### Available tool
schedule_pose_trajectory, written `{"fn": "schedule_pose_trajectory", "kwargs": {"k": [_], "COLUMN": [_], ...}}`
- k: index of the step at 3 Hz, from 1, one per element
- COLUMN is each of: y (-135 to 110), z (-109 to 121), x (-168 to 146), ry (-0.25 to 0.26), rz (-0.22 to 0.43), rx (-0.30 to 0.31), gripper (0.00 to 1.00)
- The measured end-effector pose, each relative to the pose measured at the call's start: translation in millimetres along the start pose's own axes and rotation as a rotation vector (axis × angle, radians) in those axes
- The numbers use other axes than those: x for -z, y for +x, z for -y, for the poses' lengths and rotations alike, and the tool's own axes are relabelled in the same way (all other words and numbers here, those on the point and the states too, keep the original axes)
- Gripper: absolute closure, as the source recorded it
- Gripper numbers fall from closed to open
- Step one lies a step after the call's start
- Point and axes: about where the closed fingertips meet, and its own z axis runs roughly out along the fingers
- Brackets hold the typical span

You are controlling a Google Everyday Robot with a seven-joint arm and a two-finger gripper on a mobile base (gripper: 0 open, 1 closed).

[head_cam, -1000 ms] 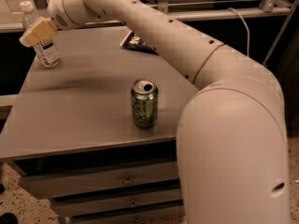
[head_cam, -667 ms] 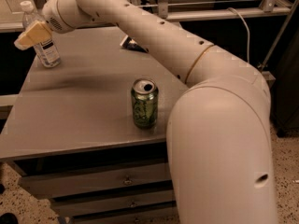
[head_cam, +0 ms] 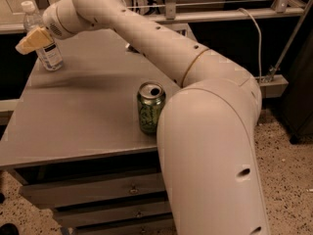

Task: Pick blue plastic bottle

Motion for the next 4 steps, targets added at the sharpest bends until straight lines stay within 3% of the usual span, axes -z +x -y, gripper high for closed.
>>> {"fn": "schedule_pose_trajectory", "kwargs": {"k": [1,2,3,4], "y": [8,14,11,7], "z": [4,10,14,11], "x": [-3,10,38,77], "ry": [0.009,0.036,0.073,0.111], "rz": [-0.007,0.005,0.058,0.154], "rx": [-0.006,-0.009,-0.028,-0.060], "gripper": [0.39,0.70,0.93,1.00]}}
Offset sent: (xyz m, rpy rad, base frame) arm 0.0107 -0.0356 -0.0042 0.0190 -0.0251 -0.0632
